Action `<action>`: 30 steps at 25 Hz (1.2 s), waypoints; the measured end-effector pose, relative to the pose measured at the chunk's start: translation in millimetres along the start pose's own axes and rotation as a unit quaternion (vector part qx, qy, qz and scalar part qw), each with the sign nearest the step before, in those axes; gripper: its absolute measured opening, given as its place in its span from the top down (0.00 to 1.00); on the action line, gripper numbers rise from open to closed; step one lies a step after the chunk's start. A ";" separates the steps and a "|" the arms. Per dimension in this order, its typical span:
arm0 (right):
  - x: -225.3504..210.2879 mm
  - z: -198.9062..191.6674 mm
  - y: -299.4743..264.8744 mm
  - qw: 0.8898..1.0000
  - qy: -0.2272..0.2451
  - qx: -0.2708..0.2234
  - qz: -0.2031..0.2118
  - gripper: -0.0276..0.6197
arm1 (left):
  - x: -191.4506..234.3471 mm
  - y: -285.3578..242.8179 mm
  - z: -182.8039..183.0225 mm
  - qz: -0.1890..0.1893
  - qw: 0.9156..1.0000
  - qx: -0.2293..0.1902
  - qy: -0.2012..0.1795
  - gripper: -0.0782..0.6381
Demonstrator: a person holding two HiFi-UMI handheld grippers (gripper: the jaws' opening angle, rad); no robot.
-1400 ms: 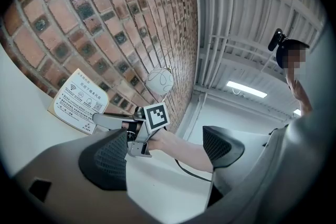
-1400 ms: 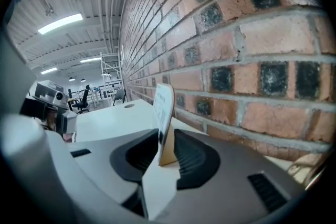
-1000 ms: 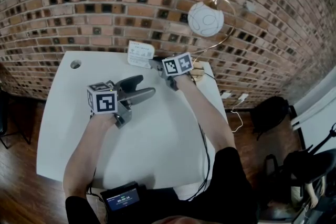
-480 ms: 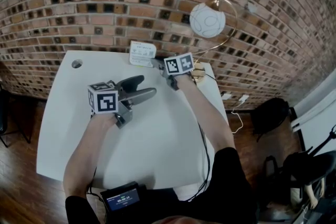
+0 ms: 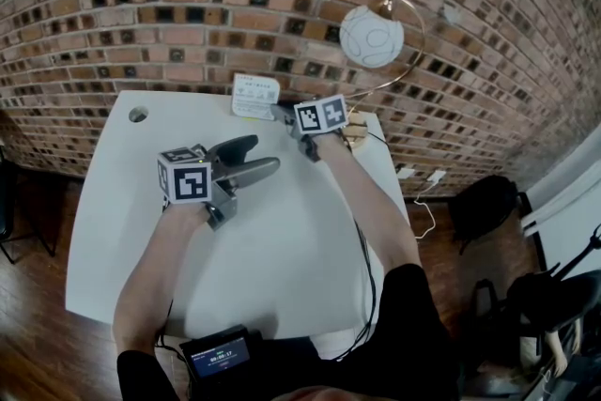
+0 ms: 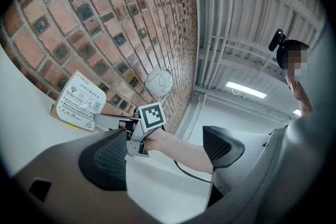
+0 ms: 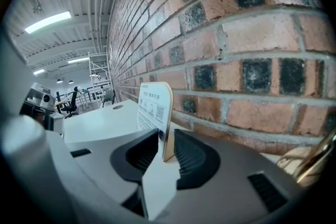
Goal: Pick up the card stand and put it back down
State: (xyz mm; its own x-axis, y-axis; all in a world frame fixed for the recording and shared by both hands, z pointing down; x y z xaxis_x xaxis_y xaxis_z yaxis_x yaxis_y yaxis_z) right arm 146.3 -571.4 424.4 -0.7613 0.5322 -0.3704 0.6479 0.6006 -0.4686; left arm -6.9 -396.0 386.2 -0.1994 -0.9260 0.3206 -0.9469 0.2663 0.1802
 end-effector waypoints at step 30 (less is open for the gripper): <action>117.9 -13.8 156.6 0.979 -0.058 -0.126 0.151 0.87 | -72.6 -3.6 20.3 -0.047 0.998 -0.025 -0.018 0.27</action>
State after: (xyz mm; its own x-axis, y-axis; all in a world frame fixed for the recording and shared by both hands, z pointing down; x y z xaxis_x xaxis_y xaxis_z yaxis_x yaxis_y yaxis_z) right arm 158.4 -406.3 318.4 -0.5231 0.6446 -0.5576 0.8184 0.5625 -0.1176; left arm 5.9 -335.1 343.4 -0.1196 -0.9564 0.2665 -0.9483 0.1896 0.2547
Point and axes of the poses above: the fingertips, and each gripper's own axes: y backward along the fingers, x to its left, z out of its top, the point moved 7 cm from there along y, backward along the fingers, and after that the axes turned 15 degrees about -y, right-handed, at the moved point
